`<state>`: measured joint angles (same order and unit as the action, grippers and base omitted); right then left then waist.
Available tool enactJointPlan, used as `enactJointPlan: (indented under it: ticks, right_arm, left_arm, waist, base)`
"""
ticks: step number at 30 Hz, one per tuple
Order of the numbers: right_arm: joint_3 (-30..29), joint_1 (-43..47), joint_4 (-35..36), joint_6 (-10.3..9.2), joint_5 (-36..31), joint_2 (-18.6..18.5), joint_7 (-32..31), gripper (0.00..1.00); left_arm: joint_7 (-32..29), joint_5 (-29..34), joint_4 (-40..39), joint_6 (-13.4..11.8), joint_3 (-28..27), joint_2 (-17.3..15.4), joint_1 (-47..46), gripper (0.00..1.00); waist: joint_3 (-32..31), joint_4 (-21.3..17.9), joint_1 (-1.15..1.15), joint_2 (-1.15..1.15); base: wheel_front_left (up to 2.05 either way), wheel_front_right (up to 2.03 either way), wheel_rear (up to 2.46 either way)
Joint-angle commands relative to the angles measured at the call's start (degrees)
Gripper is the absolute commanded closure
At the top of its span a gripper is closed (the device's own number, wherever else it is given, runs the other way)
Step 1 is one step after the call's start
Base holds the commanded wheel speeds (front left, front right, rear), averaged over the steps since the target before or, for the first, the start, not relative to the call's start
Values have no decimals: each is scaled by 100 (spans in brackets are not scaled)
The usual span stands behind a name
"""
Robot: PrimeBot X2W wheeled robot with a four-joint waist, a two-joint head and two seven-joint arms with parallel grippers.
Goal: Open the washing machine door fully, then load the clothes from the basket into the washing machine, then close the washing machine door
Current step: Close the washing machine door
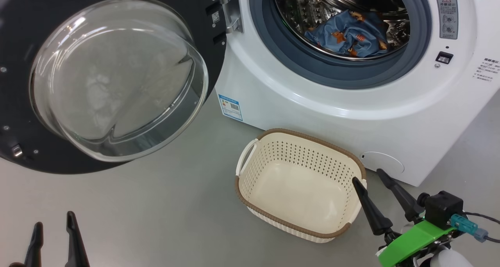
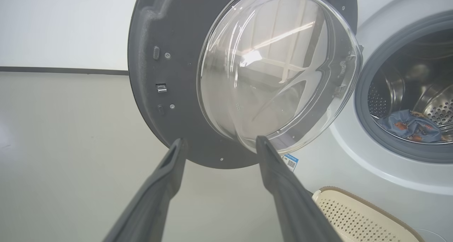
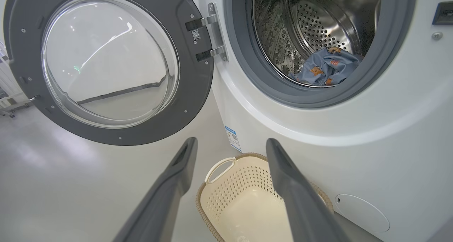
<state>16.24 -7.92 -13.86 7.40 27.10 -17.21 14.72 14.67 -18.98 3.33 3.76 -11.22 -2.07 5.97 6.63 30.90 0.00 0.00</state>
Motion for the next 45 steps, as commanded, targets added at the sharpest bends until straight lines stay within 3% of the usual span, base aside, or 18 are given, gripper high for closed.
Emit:
enactJointPlan:
  ticks: [1,11,12,14,15,20,23,26,27,28,29,30,38,42,45]
  right_arm:
    - [128,-190,114,9,47,-90,28,0]
    - [172,-250,102,9,75,-132,28,0]
    - [160,-241,104,9,73,-130,28,0]
    - [120,-204,114,9,67,-114,28,0]
    - [91,-175,121,9,63,-102,28,0]
    - [13,-67,150,9,34,-44,28,0]
    - [-54,-49,170,9,28,-25,28,0]
    - [-86,-65,187,9,14,-24,28,0]
    - [-86,-65,187,9,14,-24,28,0]
    - [-87,-78,191,9,10,-26,28,0]
    - [-102,-101,196,9,4,-21,28,0]
    - [-102,-101,196,9,4,-21,28,0]
    - [-87,-221,232,9,-26,-57,28,0]
    - [-53,-292,229,9,-32,-78,28,0]
    - [-41,-327,223,9,-35,-97,28,0]
  left_arm:
    - [33,-25,-193,-43,-156,-81,-72,0]
    - [33,-346,-301,-126,-138,-81,-147,0]
    - [33,-432,-316,-114,-173,-81,-203,43]
    - [33,-445,-417,-40,-287,-81,-354,88]
    - [33,-474,-478,4,-383,-81,-453,100]
    - [33,-496,-781,262,-1183,-159,-1157,100]
    - [33,-742,-794,339,-1647,-509,-1754,100]
    - [33,-1443,-540,366,-1986,-971,-2452,100]
    - [33,-1443,-540,366,-1986,-971,-2452,100]
    - [33,-1728,-430,368,-2025,-1170,-2651,100]
    - [33,-2292,-137,369,-2056,-1572,-2990,100]
    - [33,-2292,-137,369,-2056,-1572,-2990,100]
    - [30,-3757,1705,371,-1959,-3077,-4063,100]
    - [-275,-4557,2489,372,-1850,-3629,-4530,100]
    - [-899,-5156,2949,372,-1767,-3958,-4749,100]
  waist:
    - [9,2,0,0]
    - [110,17,0,0]
    - [121,17,0,0]
    - [139,13,0,0]
    - [148,11,0,0]
    - [213,-122,0,0]
    - [279,-240,0,0]
    - [371,-365,0,0]
    - [371,-365,0,0]
    - [400,-407,0,0]
    - [445,-485,0,0]
    - [445,-485,0,0]
    - [662,-729,0,0]
    - [766,-810,0,0]
    - [825,-828,0,0]
  base:
    - [0,0,0]
    - [0,0,0]
    - [0,0,0]
    - [0,0,0]
    - [0,0,0]
    - [0,0,0]
    - [0,0,0]
    - [0,0,0]
    - [0,0,0]
    - [0,0,0]
    - [0,0,0]
    - [0,0,0]
    - [0,0,0]
    - [0,0,0]
    - [0,0,0]
